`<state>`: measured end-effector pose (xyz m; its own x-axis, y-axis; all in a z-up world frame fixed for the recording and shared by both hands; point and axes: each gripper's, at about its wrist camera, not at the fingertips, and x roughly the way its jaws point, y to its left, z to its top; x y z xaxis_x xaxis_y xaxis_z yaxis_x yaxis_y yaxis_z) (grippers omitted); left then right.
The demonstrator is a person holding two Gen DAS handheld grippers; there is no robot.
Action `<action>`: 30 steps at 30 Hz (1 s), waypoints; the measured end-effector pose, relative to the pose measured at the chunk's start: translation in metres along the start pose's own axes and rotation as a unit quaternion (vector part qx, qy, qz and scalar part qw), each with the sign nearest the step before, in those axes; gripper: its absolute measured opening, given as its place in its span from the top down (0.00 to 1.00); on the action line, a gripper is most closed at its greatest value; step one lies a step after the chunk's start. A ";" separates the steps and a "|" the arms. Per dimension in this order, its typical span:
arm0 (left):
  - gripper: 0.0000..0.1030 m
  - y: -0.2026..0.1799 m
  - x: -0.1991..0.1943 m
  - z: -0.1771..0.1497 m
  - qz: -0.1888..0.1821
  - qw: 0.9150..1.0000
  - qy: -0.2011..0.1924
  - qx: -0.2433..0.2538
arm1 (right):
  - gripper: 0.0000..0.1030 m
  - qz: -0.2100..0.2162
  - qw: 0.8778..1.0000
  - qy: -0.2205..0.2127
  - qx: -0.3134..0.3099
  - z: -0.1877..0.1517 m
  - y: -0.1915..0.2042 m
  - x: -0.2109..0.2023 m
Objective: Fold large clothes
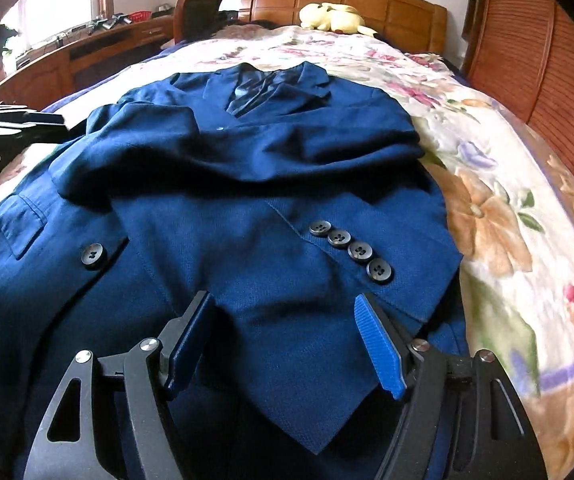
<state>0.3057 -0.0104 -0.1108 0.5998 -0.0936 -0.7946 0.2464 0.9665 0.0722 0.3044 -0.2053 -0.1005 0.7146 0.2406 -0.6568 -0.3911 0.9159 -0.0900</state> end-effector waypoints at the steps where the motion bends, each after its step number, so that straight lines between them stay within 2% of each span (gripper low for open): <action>1: 0.61 0.003 0.008 0.006 0.008 1.000 0.006 0.002 | 0.28 0.001 1.000 0.000 0.001 0.001 0.000 -0.001; 4: 0.61 0.007 0.021 0.018 0.018 1.000 0.010 0.009 | 0.28 0.004 1.000 0.000 0.004 -0.003 -0.003 -0.002; 8: 0.61 0.011 0.040 0.032 0.004 1.000 0.023 0.004 | 0.28 0.008 1.000 -0.003 0.007 -0.021 -0.010 -0.001; 14: 0.58 0.013 0.076 0.035 0.011 0.998 0.053 0.007 | 0.28 0.010 1.000 -0.004 0.009 -0.023 -0.012 0.002; 23: 0.58 0.006 0.079 0.032 0.030 0.998 0.041 0.033 | 0.28 0.020 1.000 -0.004 0.011 -0.023 -0.013 0.003; 27: 0.77 0.007 0.079 0.033 0.001 0.998 0.048 0.031 | 0.28 0.020 1.000 -0.004 0.011 -0.023 -0.013 0.003; 28: 0.82 0.007 0.077 0.032 0.000 0.998 0.047 0.033 | 0.28 0.020 1.000 -0.004 0.011 -0.023 -0.013 0.003; 29: 0.92 0.006 0.074 0.032 0.004 0.998 0.043 0.036 | 0.28 0.020 1.000 -0.004 0.011 -0.023 -0.013 0.004; 30: 0.93 0.005 0.068 0.031 0.007 0.999 0.038 0.038 | 0.28 0.020 1.000 -0.004 0.011 -0.023 -0.013 0.004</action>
<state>0.3713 -0.0190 -0.1463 0.5442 -0.0588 -0.8369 0.2971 0.9464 0.1267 0.2988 -0.2239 -0.1189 0.7035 0.2796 -0.6534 -0.4064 0.9125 -0.0471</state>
